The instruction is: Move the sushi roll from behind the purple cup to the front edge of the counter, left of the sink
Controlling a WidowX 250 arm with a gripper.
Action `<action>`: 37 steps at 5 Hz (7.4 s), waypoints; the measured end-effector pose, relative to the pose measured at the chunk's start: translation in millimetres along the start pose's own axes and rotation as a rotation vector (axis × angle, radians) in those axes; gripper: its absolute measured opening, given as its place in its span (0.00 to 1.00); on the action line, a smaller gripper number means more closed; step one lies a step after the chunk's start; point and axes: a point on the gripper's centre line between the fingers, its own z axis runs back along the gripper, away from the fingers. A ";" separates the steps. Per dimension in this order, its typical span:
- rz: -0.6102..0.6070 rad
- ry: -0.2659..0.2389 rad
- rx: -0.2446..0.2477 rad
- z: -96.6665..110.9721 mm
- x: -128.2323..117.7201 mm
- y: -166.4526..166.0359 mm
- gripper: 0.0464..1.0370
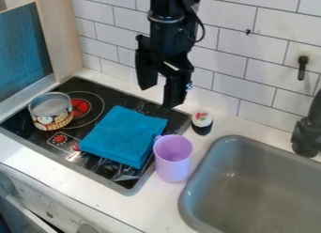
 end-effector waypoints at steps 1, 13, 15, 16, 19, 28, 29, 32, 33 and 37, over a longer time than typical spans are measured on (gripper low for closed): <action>-0.004 0.037 -0.014 -12.7 -2.1 -2.6 0.96; 0.083 0.059 -0.055 -75.4 75.2 -13.5 0.96; 0.022 0.065 -0.118 -86.3 78.6 -23.2 0.91; 0.013 0.059 -0.118 -86.4 79.1 -22.4 0.65; 0.053 0.035 -0.066 -45.3 74.7 -13.8 0.56; 0.301 0.336 -0.198 -70.4 -81.3 -76.3 0.56; 0.301 0.343 -0.193 -74.0 -83.6 -80.9 0.56; 0.299 0.269 -0.164 -92.2 -85.1 -77.9 0.56; 0.313 0.255 -0.160 -94.5 -85.1 -77.9 0.61; 0.380 0.074 -0.107 -25.5 -84.5 -58.6 0.97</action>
